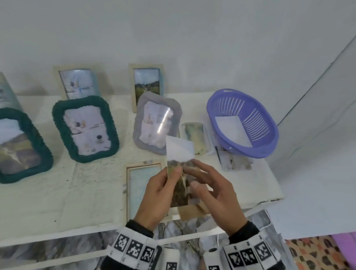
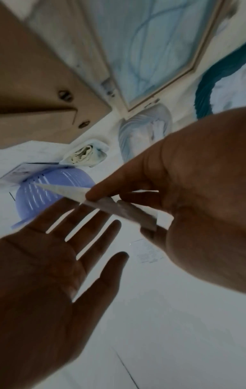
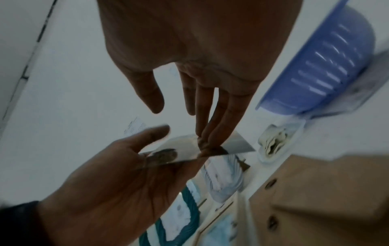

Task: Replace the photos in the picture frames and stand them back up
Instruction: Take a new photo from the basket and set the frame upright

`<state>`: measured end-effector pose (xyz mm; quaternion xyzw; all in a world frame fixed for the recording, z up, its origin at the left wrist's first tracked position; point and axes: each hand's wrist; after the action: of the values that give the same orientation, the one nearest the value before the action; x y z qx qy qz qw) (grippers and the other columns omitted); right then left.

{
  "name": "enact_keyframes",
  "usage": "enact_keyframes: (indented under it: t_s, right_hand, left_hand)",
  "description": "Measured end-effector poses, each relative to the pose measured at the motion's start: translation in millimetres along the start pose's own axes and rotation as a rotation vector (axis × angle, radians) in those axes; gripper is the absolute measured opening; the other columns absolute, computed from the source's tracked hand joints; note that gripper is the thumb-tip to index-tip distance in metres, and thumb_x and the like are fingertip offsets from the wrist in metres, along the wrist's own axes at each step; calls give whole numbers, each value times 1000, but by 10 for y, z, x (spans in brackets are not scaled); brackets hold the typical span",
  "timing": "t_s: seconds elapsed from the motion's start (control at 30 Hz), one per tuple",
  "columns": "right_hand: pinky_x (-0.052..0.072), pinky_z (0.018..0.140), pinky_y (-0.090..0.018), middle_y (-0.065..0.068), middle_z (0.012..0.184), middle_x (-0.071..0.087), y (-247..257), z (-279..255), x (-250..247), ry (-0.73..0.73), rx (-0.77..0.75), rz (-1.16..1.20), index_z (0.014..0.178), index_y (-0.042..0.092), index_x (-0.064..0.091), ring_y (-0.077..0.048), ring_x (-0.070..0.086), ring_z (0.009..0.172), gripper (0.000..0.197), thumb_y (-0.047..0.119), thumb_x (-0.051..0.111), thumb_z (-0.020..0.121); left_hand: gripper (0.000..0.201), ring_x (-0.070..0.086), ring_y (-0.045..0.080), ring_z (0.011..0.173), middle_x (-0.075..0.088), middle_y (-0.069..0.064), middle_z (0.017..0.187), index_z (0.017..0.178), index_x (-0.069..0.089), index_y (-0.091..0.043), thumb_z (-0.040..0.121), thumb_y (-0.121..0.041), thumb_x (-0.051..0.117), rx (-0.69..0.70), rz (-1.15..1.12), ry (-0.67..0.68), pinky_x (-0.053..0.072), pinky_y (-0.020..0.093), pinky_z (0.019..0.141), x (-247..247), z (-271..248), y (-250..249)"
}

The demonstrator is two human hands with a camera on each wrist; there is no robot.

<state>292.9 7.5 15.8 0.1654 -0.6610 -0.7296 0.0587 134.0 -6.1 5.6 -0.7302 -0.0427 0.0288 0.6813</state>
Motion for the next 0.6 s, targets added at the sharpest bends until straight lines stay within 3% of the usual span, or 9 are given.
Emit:
enact_keyframes:
  t_s: [0.1, 0.17, 0.27, 0.33, 0.4, 0.5, 0.6]
  right_hand:
    - [57, 80, -34, 12, 117, 67, -61, 56, -432, 75, -44, -193, 130, 25, 57, -10, 64, 103, 41, 32, 60, 90]
    - [54, 80, -32, 12, 113, 67, -167, 151, -775, 7, -178, -451, 125, 25, 61, -8, 63, 96, 37, 36, 57, 91]
    - [49, 89, -39, -5, 117, 65, -416, 425, -1325, -141, -304, -944, 126, 14, 59, -26, 56, 105, 44, 32, 59, 86]
    - [49, 91, -47, -12, 118, 64, -526, 596, -1619, -106, -239, -1128, 127, 12, 58, -35, 57, 107, 50, 30, 67, 81]
    - [49, 86, -47, -10, 104, 69, -609, 711, -1824, -47, -198, -1197, 115, 12, 65, -36, 62, 97, 41, 29, 72, 78]
    - [49, 78, -43, -5, 89, 70, -620, 803, -1984, 11, -280, -1193, 101, 13, 69, -33, 63, 83, 27, 28, 73, 79]
    - [50, 72, -42, -4, 88, 68, -553, 890, -2100, 14, -333, -1111, 103, 13, 67, -32, 60, 80, 29, 33, 61, 84]
  left_hand:
    - [28, 69, 19, 93, 75, 2, 94, 96, 72, -12, 102, -27, 49, -13, 107, -94, 53, 42, 88, 324, 105, 135]
    - [25, 69, 13, 85, 74, -1, 86, 89, 71, -13, 101, -20, 50, -63, 133, -162, 53, 34, 79, 534, 199, 211]
    - [17, 65, 12, 75, 70, 0, 79, 87, 65, -10, 98, -12, 52, -113, 176, -229, 50, 26, 69, 786, 347, 276]
    - [8, 65, 15, 77, 69, 6, 87, 99, 63, -10, 96, -9, 55, -147, 169, -265, 51, 20, 66, 935, 441, 294]
    - [11, 64, 13, 75, 68, 4, 87, 103, 60, -12, 94, -6, 57, -186, 151, -320, 51, 15, 63, 1069, 542, 339]
    - [12, 67, 20, 80, 69, 5, 91, 102, 59, -18, 93, -11, 61, -245, 192, -375, 57, 36, 77, 1202, 692, 411]
    - [17, 69, 27, 80, 69, 9, 91, 92, 56, -30, 88, -18, 67, -308, 233, -381, 57, 50, 78, 1285, 860, 482]
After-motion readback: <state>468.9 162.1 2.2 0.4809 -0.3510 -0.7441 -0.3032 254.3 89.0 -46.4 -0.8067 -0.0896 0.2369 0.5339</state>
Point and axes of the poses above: each hand's wrist, its own z-axis towards the middle knuckle, its own x-axis out of the palm, y = z × x
